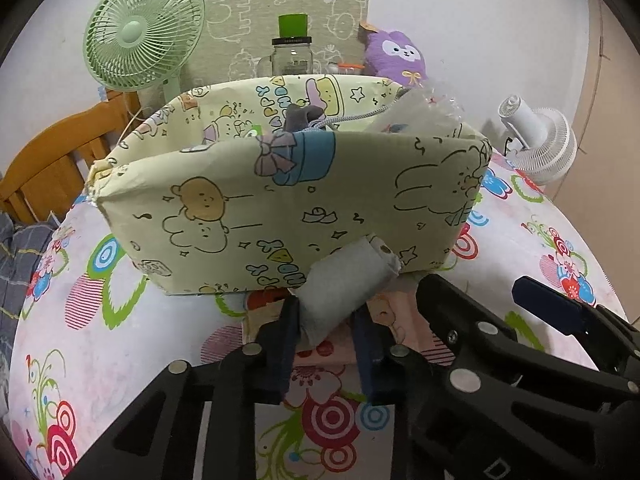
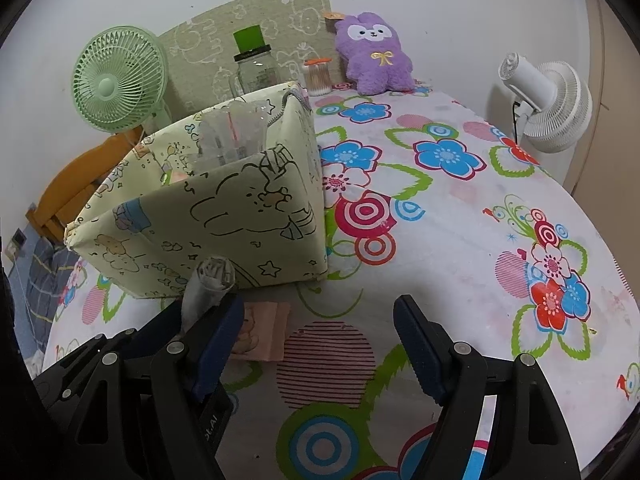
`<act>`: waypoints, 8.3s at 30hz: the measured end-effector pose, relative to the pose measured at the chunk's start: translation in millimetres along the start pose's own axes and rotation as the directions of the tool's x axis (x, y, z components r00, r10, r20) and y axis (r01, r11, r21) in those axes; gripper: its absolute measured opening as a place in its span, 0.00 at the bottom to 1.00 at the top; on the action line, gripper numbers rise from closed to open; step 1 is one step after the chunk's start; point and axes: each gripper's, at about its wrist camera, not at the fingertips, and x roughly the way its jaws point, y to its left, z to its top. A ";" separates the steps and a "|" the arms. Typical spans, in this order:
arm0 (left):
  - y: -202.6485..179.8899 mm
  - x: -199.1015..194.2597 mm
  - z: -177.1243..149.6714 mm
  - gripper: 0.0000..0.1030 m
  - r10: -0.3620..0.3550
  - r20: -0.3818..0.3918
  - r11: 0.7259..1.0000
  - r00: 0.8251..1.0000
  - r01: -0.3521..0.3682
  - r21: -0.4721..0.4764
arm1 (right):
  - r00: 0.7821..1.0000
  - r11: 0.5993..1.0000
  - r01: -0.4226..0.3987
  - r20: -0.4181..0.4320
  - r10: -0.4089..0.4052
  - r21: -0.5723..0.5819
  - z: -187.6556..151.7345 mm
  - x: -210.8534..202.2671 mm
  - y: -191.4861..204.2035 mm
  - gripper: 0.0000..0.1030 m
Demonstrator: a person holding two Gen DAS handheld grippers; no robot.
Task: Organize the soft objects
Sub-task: 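Hold the white cloth with left gripper while right gripper approaches the pink packet, then close the right gripper on the pink packet and lift it, then carry the white cloth with left gripper while right gripper carries the pink packet over the basket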
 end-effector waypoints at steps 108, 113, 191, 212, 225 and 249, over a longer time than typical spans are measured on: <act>48.7 -11.5 -27.9 0.24 0.196 -0.042 0.980 0.980 -0.196 -0.014 | 0.973 0.907 -0.208 -0.170 0.154 -0.366 -2.0 37.3 67.5 0.76; 48.9 -10.5 -27.3 0.24 0.205 -0.041 0.979 0.978 -0.206 -0.012 | 0.971 0.895 -0.224 -0.170 0.170 -0.385 -0.7 41.0 70.7 0.74; 12.1 -42.3 -25.8 0.24 0.128 0.006 0.987 0.992 -0.128 0.093 | 0.994 0.937 -0.112 -0.054 0.100 -0.332 -18.4 -24.2 43.9 0.41; -2.2 -114.9 2.1 0.24 0.103 0.168 0.990 0.980 -0.117 0.073 | 0.988 0.957 -0.079 0.105 0.113 -0.280 8.8 -108.8 45.9 0.42; -5.9 -150.4 22.6 0.24 0.091 0.257 0.992 0.962 -0.110 0.063 | 0.973 0.962 -0.071 0.192 0.125 -0.265 25.6 -146.4 49.2 0.42; 9.2 -138.0 73.2 0.24 0.092 0.308 0.994 0.947 -0.107 0.032 | 0.955 0.969 -0.087 0.258 0.148 -0.233 77.5 -133.1 60.4 0.42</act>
